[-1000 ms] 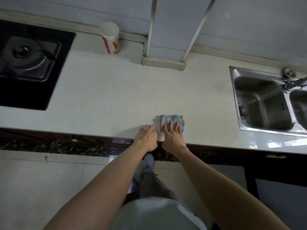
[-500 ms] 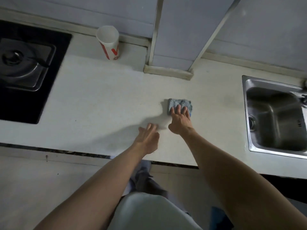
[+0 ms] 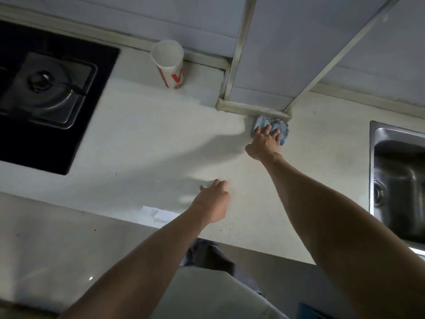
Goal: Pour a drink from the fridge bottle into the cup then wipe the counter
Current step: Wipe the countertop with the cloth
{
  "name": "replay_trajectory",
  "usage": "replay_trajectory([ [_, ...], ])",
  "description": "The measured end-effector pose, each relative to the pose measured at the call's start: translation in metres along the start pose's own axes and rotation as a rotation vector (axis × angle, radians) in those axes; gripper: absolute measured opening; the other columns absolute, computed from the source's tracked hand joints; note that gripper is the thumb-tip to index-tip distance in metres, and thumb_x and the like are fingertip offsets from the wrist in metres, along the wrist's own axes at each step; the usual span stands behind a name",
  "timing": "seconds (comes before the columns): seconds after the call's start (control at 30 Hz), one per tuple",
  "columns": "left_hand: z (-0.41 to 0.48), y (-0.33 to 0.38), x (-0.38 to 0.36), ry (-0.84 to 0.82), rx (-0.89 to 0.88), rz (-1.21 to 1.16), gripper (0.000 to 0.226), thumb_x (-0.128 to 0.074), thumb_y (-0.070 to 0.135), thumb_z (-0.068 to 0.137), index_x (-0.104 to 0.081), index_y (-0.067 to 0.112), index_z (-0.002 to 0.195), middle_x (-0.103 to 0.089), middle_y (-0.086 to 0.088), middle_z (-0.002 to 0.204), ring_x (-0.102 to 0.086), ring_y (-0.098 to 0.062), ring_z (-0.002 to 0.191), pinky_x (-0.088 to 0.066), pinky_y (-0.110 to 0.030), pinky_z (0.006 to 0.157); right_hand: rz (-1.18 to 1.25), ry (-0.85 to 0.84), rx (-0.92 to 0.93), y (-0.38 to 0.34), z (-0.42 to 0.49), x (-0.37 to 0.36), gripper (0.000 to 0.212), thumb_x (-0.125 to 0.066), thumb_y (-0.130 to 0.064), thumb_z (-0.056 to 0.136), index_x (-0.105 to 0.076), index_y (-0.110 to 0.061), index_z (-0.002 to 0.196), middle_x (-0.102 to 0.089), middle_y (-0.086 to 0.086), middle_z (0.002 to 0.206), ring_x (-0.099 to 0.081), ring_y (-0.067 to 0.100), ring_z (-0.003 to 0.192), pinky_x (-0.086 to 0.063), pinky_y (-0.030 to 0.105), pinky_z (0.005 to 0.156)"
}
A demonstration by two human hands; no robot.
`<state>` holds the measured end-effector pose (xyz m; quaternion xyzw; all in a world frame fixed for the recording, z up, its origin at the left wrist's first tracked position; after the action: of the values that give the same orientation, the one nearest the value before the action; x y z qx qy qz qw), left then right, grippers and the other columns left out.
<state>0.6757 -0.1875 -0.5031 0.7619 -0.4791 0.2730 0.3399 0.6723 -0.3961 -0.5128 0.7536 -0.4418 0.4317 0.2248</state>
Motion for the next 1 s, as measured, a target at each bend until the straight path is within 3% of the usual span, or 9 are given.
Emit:
replay_trajectory([
  [0.13, 0.001, 0.000, 0.001, -0.033, -0.012, 0.045, 0.036, -0.043, 0.008, 0.095, -0.054, 0.000, 0.128, -0.034, -0.015, 0.140, -0.033, -0.029, 0.130, -0.037, -0.059, 0.107, 0.047, -0.007, 0.018, -0.039, -0.006, -0.002, 0.079, -0.051, -0.029, 0.093, -0.007, -0.015, 0.157, 0.008, 0.016, 0.163, 0.011, 0.046, 0.146, 0.001, 0.051, 0.121],
  [0.43, 0.005, -0.002, -0.010, 0.080, 0.019, 0.056, 0.044, -0.047, 0.011, 0.090, -0.051, 0.007, 0.133, -0.036, -0.013, 0.143, -0.036, -0.028, 0.130, -0.040, -0.055, 0.105, -0.065, -0.017, 0.352, -0.133, -0.013, -0.015, 0.081, -0.052, -0.030, 0.091, -0.008, -0.013, 0.156, 0.006, 0.016, 0.163, 0.014, 0.046, 0.146, 0.005, 0.049, 0.121],
  [0.63, 0.003, -0.005, -0.012, 0.032, 0.022, 0.082, 0.043, -0.046, 0.010, 0.091, -0.048, 0.006, 0.134, -0.029, -0.014, 0.150, -0.028, -0.029, 0.139, -0.035, -0.053, 0.110, -0.064, 0.182, 0.481, -0.103, -0.016, -0.012, 0.072, -0.063, -0.015, 0.079, -0.032, -0.021, 0.145, -0.020, 0.008, 0.153, -0.008, 0.036, 0.144, -0.010, 0.045, 0.122],
  [0.87, -0.004, -0.001, -0.004, 0.062, -0.017, 0.033, 0.040, -0.046, 0.007, 0.091, -0.052, -0.002, 0.129, -0.032, -0.018, 0.150, -0.031, -0.032, 0.138, -0.041, -0.056, 0.105, -0.035, 0.203, 0.231, 0.004, -0.026, -0.025, 0.081, -0.065, -0.017, 0.080, -0.023, -0.024, 0.150, -0.014, 0.008, 0.158, -0.007, 0.038, 0.145, -0.012, 0.049, 0.122],
  [1.0, -0.015, 0.000, -0.007, 0.065, -0.014, 0.004, 0.047, -0.046, 0.012, 0.094, -0.046, 0.001, 0.140, -0.024, -0.018, 0.158, -0.025, -0.032, 0.144, -0.039, -0.053, 0.108, 0.006, 0.152, 0.063, 0.039, -0.035, -0.031, 0.084, -0.062, -0.018, 0.083, -0.016, -0.022, 0.154, -0.005, 0.009, 0.162, 0.000, 0.040, 0.147, -0.008, 0.050, 0.122],
])
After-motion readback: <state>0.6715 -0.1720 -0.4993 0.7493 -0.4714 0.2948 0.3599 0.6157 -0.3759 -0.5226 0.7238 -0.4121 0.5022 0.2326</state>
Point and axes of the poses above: each hand's wrist, its own z-axis towards the middle knuckle, its own x-axis out of the back of the hand, y = z × x, the point moved 6 cm from there along z, towards the middle knuckle
